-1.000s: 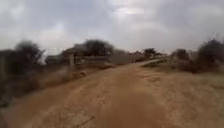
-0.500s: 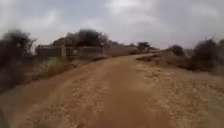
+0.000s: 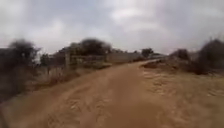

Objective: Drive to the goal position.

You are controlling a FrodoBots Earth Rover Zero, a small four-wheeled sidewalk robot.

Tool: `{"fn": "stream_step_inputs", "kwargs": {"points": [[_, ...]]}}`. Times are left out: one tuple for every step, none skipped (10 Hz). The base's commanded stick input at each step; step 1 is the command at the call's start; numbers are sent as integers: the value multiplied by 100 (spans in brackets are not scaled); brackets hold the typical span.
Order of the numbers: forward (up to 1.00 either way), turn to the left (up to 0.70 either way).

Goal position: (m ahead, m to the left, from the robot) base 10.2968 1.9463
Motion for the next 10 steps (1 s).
{"fn": "stream_step_inputs", "kwargs": {"points": [[50, 0], [50, 0], [50, 0], [50, 0], [50, 0], [50, 0], [50, -3], [50, -22], [50, -49], [50, -49]]}}
